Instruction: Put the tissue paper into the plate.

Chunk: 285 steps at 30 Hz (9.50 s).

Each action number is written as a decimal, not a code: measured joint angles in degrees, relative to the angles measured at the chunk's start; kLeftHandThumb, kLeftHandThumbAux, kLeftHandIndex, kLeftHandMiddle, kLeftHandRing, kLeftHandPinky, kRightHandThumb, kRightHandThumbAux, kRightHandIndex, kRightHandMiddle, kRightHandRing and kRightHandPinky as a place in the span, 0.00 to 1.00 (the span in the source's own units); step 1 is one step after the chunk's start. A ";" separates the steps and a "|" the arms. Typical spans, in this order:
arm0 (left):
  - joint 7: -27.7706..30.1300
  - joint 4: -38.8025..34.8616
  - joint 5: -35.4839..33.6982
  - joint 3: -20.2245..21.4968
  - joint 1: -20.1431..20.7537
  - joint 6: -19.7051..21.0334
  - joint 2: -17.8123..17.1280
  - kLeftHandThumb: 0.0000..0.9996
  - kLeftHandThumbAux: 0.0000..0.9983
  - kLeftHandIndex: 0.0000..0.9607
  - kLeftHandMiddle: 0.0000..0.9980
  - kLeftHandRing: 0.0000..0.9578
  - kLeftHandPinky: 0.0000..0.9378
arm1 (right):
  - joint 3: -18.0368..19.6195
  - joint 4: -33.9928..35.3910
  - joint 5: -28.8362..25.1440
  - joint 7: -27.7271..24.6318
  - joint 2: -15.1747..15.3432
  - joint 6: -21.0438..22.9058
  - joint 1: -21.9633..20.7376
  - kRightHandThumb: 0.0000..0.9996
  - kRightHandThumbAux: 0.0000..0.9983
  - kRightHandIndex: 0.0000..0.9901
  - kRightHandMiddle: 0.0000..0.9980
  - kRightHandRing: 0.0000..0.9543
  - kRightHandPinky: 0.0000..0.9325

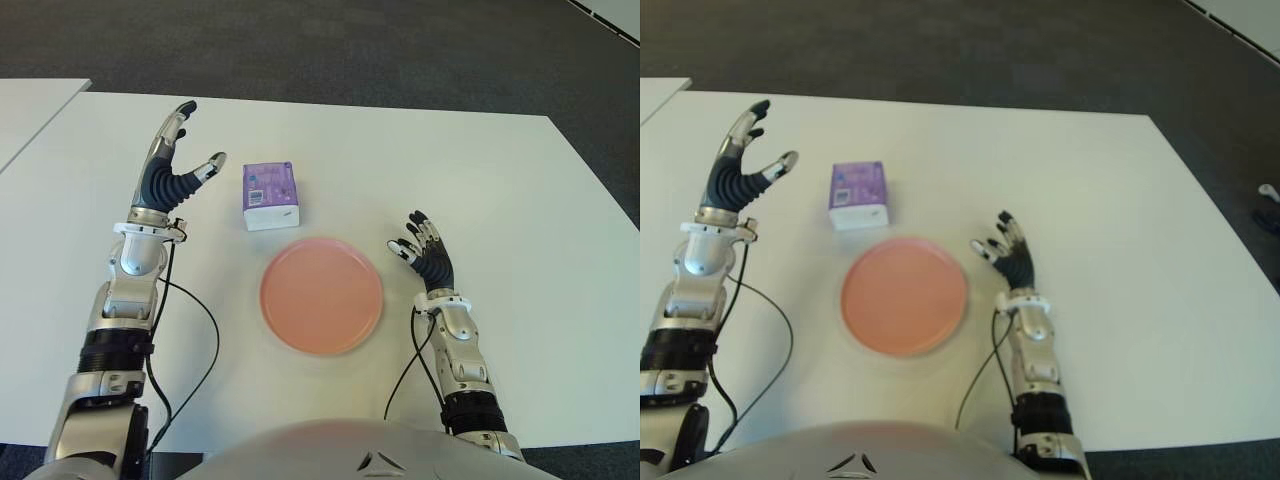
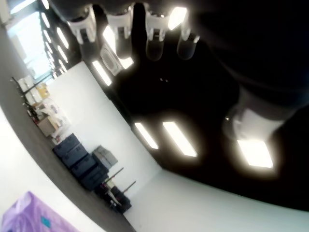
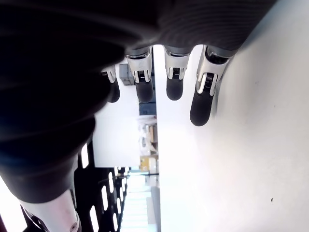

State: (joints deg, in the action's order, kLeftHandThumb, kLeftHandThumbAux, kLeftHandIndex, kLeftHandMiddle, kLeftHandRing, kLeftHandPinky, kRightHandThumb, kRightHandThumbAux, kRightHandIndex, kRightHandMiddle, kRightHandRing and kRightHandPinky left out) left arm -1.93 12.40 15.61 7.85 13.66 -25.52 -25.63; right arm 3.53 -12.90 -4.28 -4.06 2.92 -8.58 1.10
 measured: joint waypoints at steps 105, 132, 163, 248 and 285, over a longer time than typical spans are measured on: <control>-16.72 45.43 38.75 -42.55 34.15 -8.18 -8.48 0.06 0.36 0.00 0.00 0.00 0.00 | 1.20 -4.85 -0.50 -2.19 -0.59 -1.69 -3.74 0.02 0.78 0.02 0.06 0.05 0.09; -24.35 53.11 42.94 -49.75 36.28 -5.66 -6.95 0.02 0.35 0.00 0.00 0.00 0.00 | 1.64 -6.34 -0.48 -3.00 -0.56 -2.95 -4.38 0.00 0.76 0.02 0.06 0.05 0.08; -23.21 53.47 41.12 -49.60 36.27 -7.64 -6.04 0.04 0.36 0.00 0.00 0.00 0.00 | 1.78 -6.32 -0.52 -2.95 -0.59 -2.97 -4.35 0.00 0.80 0.04 0.07 0.07 0.10; -42.50 62.28 49.73 -62.02 38.51 6.31 -4.93 0.01 0.34 0.00 0.00 0.00 0.00 | 1.28 -5.43 -0.56 -7.50 1.53 -4.44 -2.33 0.00 0.74 0.04 0.08 0.06 0.09; -39.76 63.32 44.47 -60.48 34.76 7.56 -0.75 0.00 0.37 0.00 0.00 0.00 0.00 | 0.08 -1.63 -0.51 -4.60 1.32 -1.01 -0.31 0.01 0.74 0.05 0.09 0.07 0.09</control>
State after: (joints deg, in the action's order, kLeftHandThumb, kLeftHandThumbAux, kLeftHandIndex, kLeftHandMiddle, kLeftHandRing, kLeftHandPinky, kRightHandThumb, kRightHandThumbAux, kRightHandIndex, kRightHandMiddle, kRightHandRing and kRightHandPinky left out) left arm -41.69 75.72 60.08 -52.63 48.42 -17.97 -26.39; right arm 3.61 -14.53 -4.79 -8.66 4.24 -9.58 0.79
